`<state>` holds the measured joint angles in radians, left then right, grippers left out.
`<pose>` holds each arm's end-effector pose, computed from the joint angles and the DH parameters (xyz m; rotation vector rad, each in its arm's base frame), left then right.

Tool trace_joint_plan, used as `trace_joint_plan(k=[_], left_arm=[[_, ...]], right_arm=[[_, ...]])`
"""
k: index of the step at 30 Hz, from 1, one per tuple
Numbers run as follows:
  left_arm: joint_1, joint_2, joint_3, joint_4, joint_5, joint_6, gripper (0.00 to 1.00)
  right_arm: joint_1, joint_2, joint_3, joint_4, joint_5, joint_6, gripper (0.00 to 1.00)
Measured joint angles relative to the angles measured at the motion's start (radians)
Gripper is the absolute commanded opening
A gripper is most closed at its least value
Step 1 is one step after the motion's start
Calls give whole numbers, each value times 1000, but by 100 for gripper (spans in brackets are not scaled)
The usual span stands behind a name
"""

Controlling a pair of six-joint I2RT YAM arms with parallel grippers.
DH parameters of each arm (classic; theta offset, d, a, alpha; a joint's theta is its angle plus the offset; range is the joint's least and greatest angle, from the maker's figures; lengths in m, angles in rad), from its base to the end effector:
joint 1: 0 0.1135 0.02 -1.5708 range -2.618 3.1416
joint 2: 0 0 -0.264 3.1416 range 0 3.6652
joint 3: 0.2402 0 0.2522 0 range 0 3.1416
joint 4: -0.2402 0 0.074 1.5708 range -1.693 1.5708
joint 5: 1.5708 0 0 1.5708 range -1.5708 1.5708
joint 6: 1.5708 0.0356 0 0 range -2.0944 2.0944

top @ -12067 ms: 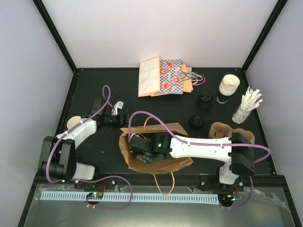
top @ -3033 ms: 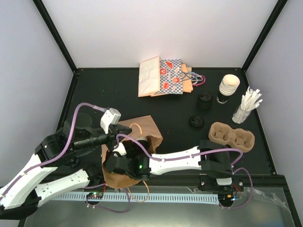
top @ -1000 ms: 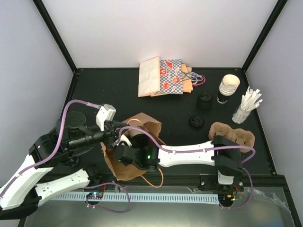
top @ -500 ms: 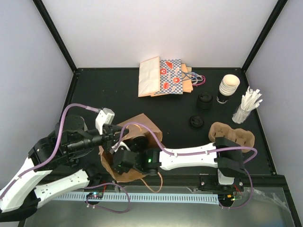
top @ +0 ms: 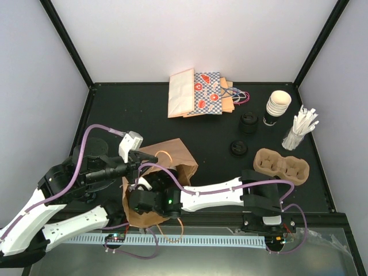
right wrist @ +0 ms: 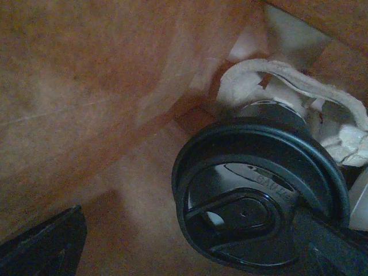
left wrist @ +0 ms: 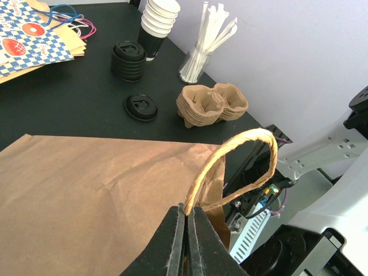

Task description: Pack the takeout coffee

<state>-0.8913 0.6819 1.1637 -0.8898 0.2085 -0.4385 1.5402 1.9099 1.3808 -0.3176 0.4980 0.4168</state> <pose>0.0597 -0.0857 0.4034 0.6198 2.0391 -1.0372 0.0298 0.4186 0.2118 -1.0426 2.0747 0.3982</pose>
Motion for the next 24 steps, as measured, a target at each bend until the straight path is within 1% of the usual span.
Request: trace_joint_plan(k=[2,5,8,12,15,17,20,21,22,23,24], left_arm=[[0,0,0,0,-1,-1,2],[0,0,2,1,-1,-4,2],[0,2,7,2,-1,-7,2],[0,2,11,5,-1,-8,2],[0,2,11,5,-1,-9,2],[0,2,11,6,0,-10,2],[0,0,11,9,1,-12,2],[0,0,11,10,1,-13,2],[0,0,11,14,2,-16,2],[0,0,11,18,3,-16,2],[0,0,11,23,5,-19,2]], right_arm=[[0,5,3,8,27,4,98],[0,6,3,14,67,5,82],[-3,6,3,24,89,-6,71],[-11,6,1,42,108,-25,66],[-13,0,-7,49,109,-38,59],[-14,-3,-10,49,108,-46,56],[-16,-10,-15,48,105,-55,47],[-16,-11,-16,48,103,-58,50],[-17,-15,-18,46,101,-59,63],[-17,-18,-18,44,101,-61,80],[-18,-23,-18,39,95,-67,93]])
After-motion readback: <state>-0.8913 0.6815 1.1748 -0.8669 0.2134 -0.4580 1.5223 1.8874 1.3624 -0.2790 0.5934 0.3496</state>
